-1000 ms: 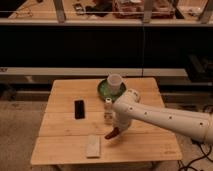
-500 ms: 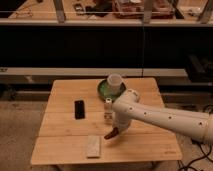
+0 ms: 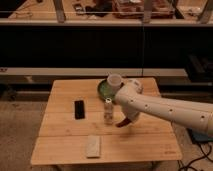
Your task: Place the pepper in the ceramic bowl
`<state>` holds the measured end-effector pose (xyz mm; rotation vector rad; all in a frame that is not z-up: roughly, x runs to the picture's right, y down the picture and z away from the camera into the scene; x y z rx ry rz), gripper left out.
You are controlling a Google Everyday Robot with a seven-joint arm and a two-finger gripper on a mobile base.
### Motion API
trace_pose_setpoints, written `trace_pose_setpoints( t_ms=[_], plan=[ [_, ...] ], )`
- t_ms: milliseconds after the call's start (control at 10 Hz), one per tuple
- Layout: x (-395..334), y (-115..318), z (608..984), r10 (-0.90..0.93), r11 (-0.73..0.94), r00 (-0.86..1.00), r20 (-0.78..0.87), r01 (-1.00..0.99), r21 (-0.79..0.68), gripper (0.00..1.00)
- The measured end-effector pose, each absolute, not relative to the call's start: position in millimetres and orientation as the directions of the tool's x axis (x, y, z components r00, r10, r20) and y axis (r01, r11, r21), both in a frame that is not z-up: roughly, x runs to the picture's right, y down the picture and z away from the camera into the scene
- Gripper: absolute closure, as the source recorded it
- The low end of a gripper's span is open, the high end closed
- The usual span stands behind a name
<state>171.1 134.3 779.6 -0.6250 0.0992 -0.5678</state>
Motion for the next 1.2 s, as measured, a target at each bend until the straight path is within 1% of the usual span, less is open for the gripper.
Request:
trace_pose_setpoints(
  t_ms=[200, 400, 500, 800, 1200],
  plan=[
    [209, 90, 769, -0.524, 0.716, 0.844, -0.117, 0.362, -0.597, 1.00],
    [230, 68, 778, -0.452, 0.782, 0.858, -0.244, 0.250, -0.571, 1.00],
    [233, 64, 787, -0.413, 0.806, 0.871, -0.265, 0.214, -0.551, 1.00],
    [250, 56, 821, -0.207, 0.893, 0.937, -0.282, 0.063, -0.446, 1.00],
    [249, 56, 824, -0.196, 0.896, 0.939, -0.281, 0.055, -0.441, 1.00]
  ],
)
